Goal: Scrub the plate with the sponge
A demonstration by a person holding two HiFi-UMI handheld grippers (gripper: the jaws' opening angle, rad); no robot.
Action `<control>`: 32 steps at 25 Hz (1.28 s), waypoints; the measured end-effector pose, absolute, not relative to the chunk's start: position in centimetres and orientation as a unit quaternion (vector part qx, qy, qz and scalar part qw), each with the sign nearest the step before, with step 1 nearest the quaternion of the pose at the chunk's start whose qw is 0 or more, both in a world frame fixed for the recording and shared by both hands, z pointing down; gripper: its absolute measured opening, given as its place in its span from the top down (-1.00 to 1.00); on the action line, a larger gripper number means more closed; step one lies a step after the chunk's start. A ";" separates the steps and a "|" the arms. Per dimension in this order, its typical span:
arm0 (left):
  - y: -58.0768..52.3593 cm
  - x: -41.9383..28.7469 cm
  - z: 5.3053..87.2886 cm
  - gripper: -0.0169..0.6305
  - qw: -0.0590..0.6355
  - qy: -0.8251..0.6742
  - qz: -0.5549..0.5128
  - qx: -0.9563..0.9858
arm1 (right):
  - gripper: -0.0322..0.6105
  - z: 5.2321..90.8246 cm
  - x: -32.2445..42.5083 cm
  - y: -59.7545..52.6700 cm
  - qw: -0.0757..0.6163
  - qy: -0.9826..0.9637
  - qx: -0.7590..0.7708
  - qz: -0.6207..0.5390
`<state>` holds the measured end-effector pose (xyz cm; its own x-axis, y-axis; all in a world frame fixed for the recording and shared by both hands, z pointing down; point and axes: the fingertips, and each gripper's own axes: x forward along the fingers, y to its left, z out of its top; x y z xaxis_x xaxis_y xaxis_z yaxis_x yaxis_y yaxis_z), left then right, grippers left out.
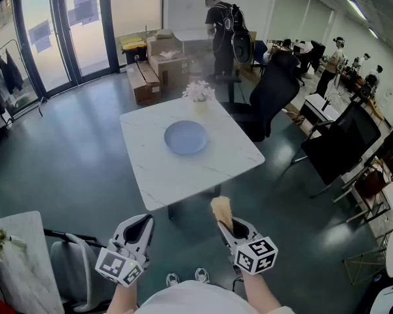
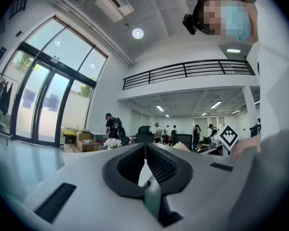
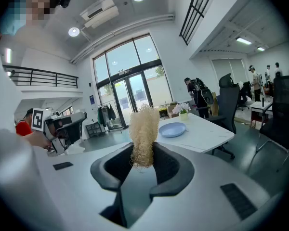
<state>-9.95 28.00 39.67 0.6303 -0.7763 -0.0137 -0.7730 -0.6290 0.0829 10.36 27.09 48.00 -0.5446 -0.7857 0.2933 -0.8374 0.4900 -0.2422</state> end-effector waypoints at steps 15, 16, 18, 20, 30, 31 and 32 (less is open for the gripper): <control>25.4 -5.6 42.5 0.82 0.053 -0.445 -0.013 0.894 | 0.52 49.0 13.8 24.6 0.066 -0.870 0.453 0.184; 25.2 -5.3 42.6 0.82 0.052 -0.447 -0.014 0.893 | 0.52 49.1 14.1 24.3 0.065 -0.872 0.449 0.184; 24.9 -4.7 43.1 0.82 0.052 -0.451 -0.017 0.891 | 0.52 49.5 14.6 23.8 0.062 -0.875 0.443 0.184; 24.7 -4.2 43.5 0.82 0.054 -0.455 -0.022 0.888 | 0.52 49.9 15.0 23.4 0.061 -0.878 0.438 0.185; 21.8 -5.4 44.4 0.82 0.072 -0.473 -0.025 0.877 | 0.52 50.7 14.5 20.2 0.066 -0.879 0.431 0.195; 21.1 -5.8 44.5 0.82 0.073 -0.472 -0.026 0.878 | 0.52 50.6 14.1 19.5 0.066 -0.878 0.433 0.195; 20.3 -6.1 44.5 0.82 0.073 -0.469 -0.026 0.880 | 0.52 50.6 13.7 18.9 0.065 -0.877 0.435 0.195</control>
